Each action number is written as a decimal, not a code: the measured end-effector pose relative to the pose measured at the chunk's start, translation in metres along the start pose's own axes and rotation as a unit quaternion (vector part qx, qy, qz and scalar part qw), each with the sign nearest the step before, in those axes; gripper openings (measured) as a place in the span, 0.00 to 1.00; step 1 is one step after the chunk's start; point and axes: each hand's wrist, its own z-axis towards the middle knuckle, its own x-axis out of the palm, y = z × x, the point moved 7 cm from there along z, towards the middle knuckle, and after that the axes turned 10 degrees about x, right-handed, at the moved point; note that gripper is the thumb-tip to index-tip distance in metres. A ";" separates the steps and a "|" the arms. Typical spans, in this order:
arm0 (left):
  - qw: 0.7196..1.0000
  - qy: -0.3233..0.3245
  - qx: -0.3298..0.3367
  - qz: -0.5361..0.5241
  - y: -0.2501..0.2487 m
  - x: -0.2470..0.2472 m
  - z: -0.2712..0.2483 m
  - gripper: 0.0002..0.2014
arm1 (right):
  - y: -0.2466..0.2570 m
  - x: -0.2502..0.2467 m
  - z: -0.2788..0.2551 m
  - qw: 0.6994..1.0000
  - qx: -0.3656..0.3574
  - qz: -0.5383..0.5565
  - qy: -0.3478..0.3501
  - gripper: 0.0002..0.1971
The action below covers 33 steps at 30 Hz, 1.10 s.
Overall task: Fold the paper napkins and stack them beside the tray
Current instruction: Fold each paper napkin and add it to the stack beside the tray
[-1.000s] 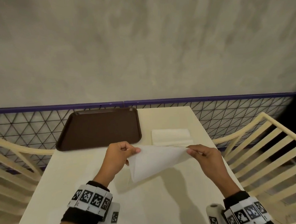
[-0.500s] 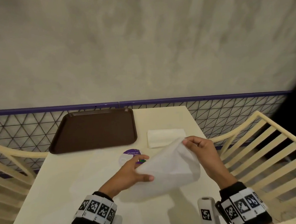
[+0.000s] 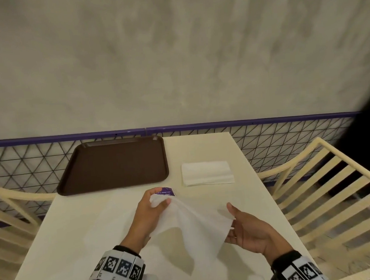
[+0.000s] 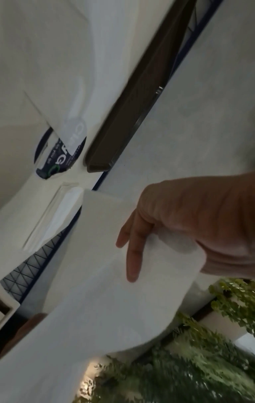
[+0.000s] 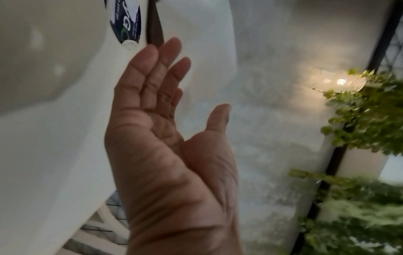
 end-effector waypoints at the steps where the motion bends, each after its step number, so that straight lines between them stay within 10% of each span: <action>1: 1.000 -0.009 -0.005 0.011 0.006 -0.003 0.000 0.15 | -0.003 -0.002 0.003 1.000 0.005 0.015 0.002 0.23; 14: 0.980 0.101 -0.118 0.125 0.094 -0.018 -0.049 0.21 | -0.054 -0.020 0.011 0.981 -0.066 -0.155 -0.099 0.21; 20: 0.968 0.053 -0.020 0.246 0.095 -0.027 -0.073 0.12 | -0.101 -0.034 0.005 0.980 0.102 -0.166 -0.029 0.13; 22: 0.936 0.142 0.081 0.311 0.093 -0.011 -0.079 0.34 | -0.106 -0.037 0.005 0.985 0.137 -0.108 -0.001 0.14; 24: 0.834 0.263 0.198 0.443 0.101 0.012 -0.092 0.52 | -0.106 -0.036 0.004 0.988 0.142 -0.052 0.024 0.17; 26: 0.744 0.383 0.180 0.517 0.118 0.026 -0.103 0.56 | -0.105 -0.035 0.002 0.990 0.134 -0.010 0.045 0.20; 29: 0.701 0.407 0.158 0.563 0.133 0.027 -0.107 0.55 | -0.101 -0.032 -0.001 0.990 0.118 0.033 0.064 0.22; 33: 0.798 0.366 0.166 0.450 0.118 0.026 -0.112 0.43 | -0.098 -0.034 0.001 0.986 0.089 0.108 0.089 0.38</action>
